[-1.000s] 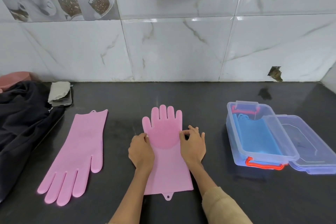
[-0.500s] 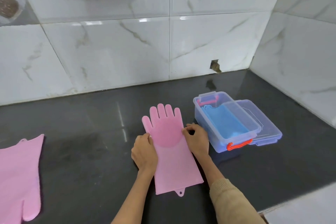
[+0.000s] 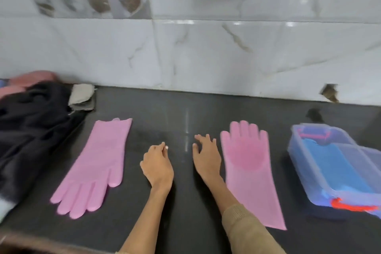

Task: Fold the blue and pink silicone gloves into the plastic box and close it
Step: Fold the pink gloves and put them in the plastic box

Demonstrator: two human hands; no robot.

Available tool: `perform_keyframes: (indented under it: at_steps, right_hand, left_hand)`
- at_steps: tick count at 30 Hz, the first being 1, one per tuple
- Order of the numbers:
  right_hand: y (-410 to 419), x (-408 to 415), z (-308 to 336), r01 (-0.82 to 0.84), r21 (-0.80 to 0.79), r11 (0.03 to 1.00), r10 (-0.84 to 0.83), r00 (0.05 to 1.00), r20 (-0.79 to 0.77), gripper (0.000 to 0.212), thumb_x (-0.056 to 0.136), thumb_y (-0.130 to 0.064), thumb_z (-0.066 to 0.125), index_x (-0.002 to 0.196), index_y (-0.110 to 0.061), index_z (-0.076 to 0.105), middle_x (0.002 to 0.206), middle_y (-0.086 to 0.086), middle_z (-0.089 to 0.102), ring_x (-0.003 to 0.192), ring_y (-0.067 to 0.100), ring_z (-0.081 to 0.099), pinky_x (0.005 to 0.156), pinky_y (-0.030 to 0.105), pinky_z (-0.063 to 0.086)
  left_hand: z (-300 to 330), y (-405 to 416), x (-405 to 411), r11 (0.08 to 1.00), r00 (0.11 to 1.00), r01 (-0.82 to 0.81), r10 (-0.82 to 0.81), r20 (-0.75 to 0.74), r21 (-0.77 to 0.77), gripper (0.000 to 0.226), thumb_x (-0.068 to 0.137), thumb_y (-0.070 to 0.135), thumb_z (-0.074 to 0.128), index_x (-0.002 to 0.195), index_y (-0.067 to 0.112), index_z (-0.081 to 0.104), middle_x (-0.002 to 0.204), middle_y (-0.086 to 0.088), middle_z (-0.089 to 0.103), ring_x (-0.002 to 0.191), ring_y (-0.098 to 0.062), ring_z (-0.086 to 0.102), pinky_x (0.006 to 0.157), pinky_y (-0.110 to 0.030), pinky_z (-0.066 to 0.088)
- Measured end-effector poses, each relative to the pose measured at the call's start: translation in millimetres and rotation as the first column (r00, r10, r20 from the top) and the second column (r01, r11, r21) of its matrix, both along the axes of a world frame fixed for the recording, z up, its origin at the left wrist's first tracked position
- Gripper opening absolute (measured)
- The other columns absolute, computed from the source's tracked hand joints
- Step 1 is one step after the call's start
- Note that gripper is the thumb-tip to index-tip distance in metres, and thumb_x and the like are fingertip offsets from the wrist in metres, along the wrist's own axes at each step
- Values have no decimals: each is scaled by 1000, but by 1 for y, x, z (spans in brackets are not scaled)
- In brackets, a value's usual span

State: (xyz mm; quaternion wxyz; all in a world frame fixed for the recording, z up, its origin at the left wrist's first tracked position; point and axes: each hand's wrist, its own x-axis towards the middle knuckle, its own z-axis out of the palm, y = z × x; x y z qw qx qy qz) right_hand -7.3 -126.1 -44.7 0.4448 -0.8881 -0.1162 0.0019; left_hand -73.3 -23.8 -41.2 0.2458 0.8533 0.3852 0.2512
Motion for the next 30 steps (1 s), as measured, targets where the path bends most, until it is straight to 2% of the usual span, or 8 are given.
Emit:
perform_keyframes:
  at_steps: [2, 8, 14, 18, 22, 25, 28, 30]
  right_hand:
    - [38, -17, -5, -131, -32, 991, 130, 991, -36, 35, 96, -21, 47, 130, -26, 53, 151, 5, 38, 145, 24, 18, 109, 35, 33]
    - [113, -61, -19, -478, -43, 877, 474, 877, -81, 39, 97, -15, 44, 135, -23, 48, 150, 9, 37, 145, 28, 17, 111, 38, 31]
    - [164, -67, -21, -542, 28, 840, 542, 835, -95, 41, 97, -15, 39, 137, -17, 45, 137, 8, 54, 132, 29, 43, 116, 36, 20]
    - [198, -51, -11, -449, 104, 887, 460, 876, -146, 39, 94, -22, 45, 133, -14, 46, 122, 7, 63, 120, 30, 52, 111, 42, 33]
    - [231, -34, 0, -383, 257, 887, 446, 853, -271, 47, 83, -22, 64, 127, -12, 52, 122, 6, 63, 114, 27, 56, 99, 43, 45]
    - [248, -25, 6, -279, 403, 872, 434, 821, -371, 32, 81, -10, 65, 112, -2, 61, 108, 12, 68, 96, 26, 62, 77, 32, 49]
    - [253, -16, 13, -258, 515, 817, 520, 716, -467, 27, 88, -8, 56, 113, 3, 59, 109, 23, 64, 89, 23, 55, 75, 31, 46]
    - [246, -10, 18, -257, 593, 763, 595, 637, -490, 32, 91, -13, 55, 122, -5, 53, 124, 19, 58, 103, 25, 57, 92, 37, 46]
  left_hand:
    - [2, 32, -25, 992, 991, -129, 129, -35, 0, 28, 97, 21, 46, 116, 13, 66, 112, -9, 67, 97, -31, 62, 82, -41, 45]
    - [6, 85, -79, 941, 944, -329, 330, 4, -76, 23, 94, 11, 49, 94, 2, 70, 98, -17, 70, 87, -33, 63, 78, -39, 47]
    - [7, 96, -92, 905, 938, -336, 345, -9, -261, 24, 94, 15, 51, 104, 7, 71, 101, -12, 73, 92, -27, 66, 91, -33, 49]
    - [19, 110, -88, 694, 890, -445, 275, -364, -566, 21, 92, 27, 46, 82, 18, 61, 96, 4, 67, 92, -3, 54, 97, -24, 41]
    - [12, 115, -103, 850, 953, -256, 303, 31, -460, 41, 90, 15, 50, 49, 20, 52, 49, 6, 53, 55, -15, 46, 64, -27, 40]
    - [7, 120, -110, 878, 970, -170, 229, 81, -447, 42, 92, 17, 50, 50, 15, 55, 45, 5, 48, 50, -17, 43, 57, -26, 38]
    - [14, 134, -103, 736, 956, -119, 266, 124, -666, 39, 99, 28, 41, 77, 11, 68, 79, -5, 70, 78, -21, 64, 84, -32, 49]
    - [19, 140, -99, 487, 934, 3, 311, 177, -873, 48, 101, 40, 30, 93, 8, 65, 90, -9, 70, 86, -21, 65, 86, -33, 50]
